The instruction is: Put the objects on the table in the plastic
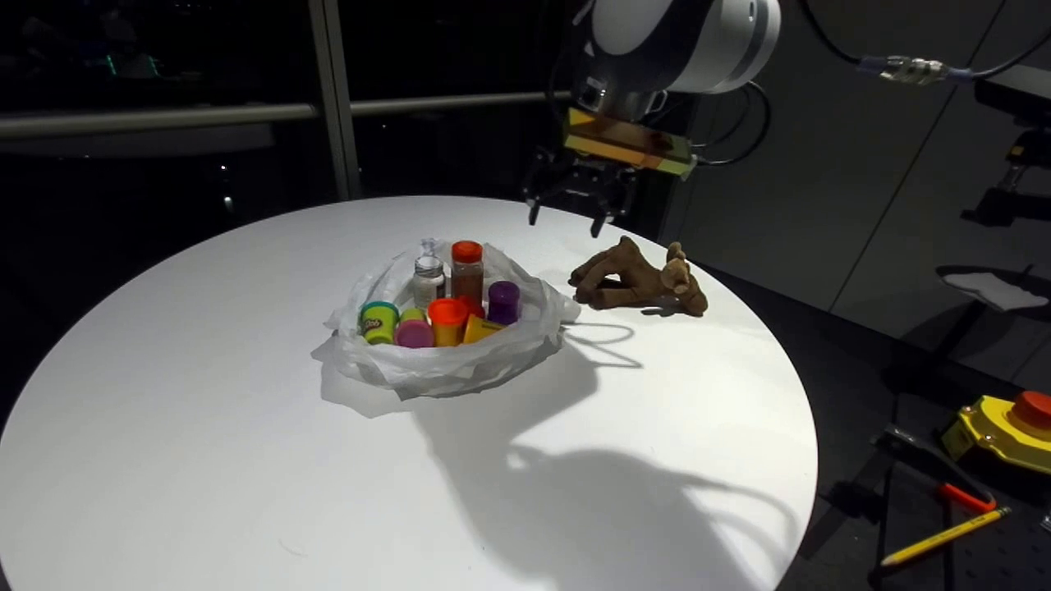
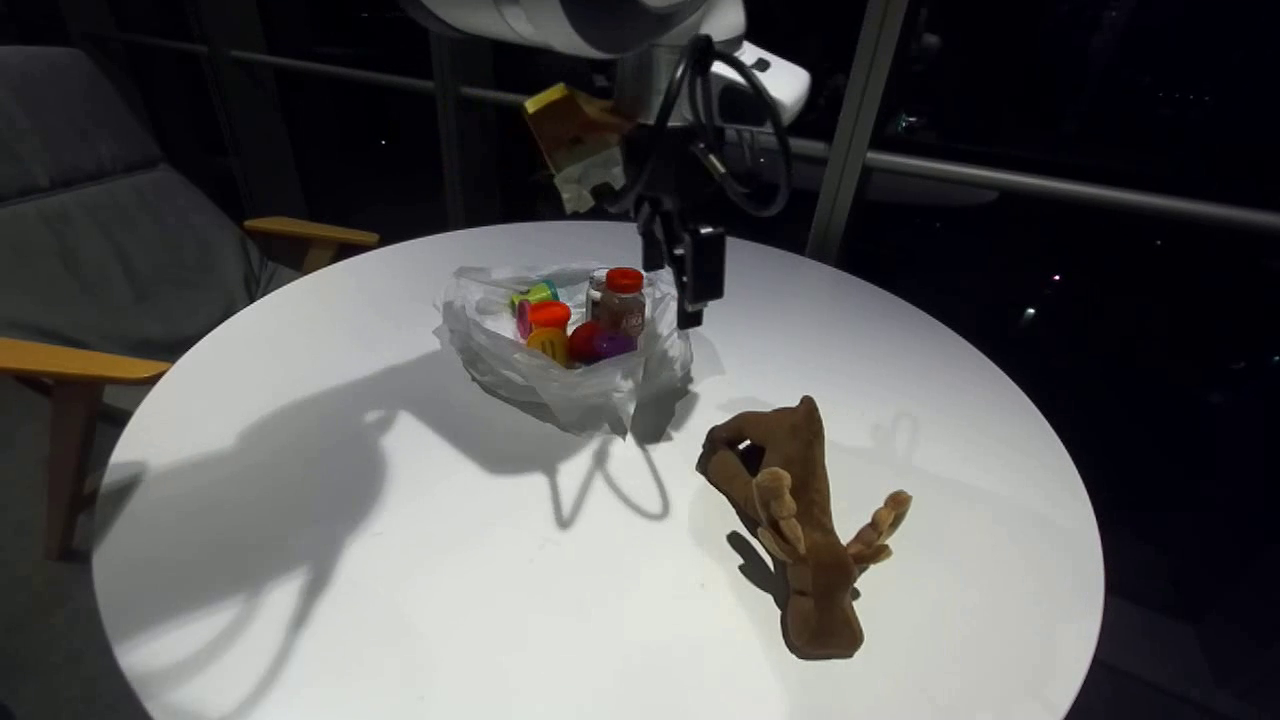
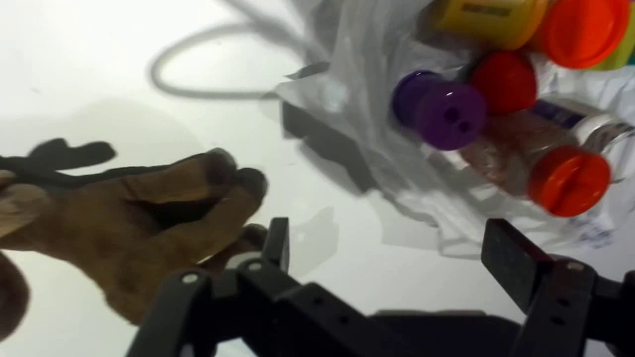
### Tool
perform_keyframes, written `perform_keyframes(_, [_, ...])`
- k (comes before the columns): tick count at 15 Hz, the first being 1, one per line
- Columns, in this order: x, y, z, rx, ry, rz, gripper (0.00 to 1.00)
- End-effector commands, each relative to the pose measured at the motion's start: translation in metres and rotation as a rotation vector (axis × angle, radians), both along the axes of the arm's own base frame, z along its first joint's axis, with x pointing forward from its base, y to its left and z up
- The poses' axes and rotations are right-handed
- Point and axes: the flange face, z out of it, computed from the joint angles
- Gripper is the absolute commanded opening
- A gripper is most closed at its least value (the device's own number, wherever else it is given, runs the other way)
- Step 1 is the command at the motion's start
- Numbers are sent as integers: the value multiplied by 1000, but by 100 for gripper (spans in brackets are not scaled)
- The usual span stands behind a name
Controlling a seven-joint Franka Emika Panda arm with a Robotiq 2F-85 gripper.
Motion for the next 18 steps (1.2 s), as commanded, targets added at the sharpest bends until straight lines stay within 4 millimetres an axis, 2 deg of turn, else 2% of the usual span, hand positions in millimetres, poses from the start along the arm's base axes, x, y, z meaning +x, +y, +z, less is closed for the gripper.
perform_keyframes(1, [-29,-50,12,39,32,-196,100])
perform_keyframes(4, [-37,-91,7,38,37,-364,100])
perform_keyframes(8, [-46,-128,3,50,45,-589,100])
perform_keyframes(12, [-48,-133,-2,106,88,-801,100])
perform_keyframes(18, [-34,-113,-20,310,88,-1037,100])
